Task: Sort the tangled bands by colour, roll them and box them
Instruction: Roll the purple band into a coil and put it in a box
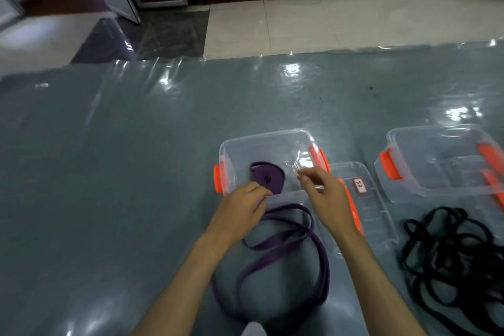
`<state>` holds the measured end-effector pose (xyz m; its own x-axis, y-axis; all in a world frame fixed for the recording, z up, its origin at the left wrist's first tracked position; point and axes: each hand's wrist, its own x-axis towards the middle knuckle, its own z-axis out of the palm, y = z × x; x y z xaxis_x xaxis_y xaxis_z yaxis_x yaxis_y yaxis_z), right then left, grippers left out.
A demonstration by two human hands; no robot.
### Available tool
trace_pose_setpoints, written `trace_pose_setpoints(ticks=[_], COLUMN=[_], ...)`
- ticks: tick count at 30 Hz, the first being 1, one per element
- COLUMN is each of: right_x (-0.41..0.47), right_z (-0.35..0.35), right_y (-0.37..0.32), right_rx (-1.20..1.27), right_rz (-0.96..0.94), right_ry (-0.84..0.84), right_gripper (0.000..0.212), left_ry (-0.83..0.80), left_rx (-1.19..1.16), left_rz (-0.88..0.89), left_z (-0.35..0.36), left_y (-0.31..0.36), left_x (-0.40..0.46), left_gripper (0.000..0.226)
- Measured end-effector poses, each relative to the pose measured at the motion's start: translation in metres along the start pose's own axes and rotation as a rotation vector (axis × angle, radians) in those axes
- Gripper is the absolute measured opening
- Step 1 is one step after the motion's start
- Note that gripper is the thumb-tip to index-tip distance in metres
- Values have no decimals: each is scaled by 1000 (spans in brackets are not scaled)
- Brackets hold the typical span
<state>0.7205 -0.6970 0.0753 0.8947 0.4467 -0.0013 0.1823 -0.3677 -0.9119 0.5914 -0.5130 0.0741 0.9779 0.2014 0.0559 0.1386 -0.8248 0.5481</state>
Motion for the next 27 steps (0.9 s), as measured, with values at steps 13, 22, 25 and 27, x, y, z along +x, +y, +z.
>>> trace_pose_setpoints(ticks=[13, 22, 25, 27], right_x=[-142, -168, -166, -159], right_z=[23, 22, 25, 30], right_y=[122, 130, 126, 119], right_rx=[-128, -174, -171, -171], right_rz=[295, 359, 382, 392], right_ry=[-192, -158, -150, -135], right_gripper=[62, 55, 55, 55], left_ry=[-408, 7, 107, 120], left_rx=[-15, -19, -153, -183], left_rz=[-386, -338, -321, -321], left_z=[97, 108, 106, 104], left_y=[-41, -30, -25, -25], left_x=[-118, -122, -130, -137], left_gripper=[59, 12, 7, 9])
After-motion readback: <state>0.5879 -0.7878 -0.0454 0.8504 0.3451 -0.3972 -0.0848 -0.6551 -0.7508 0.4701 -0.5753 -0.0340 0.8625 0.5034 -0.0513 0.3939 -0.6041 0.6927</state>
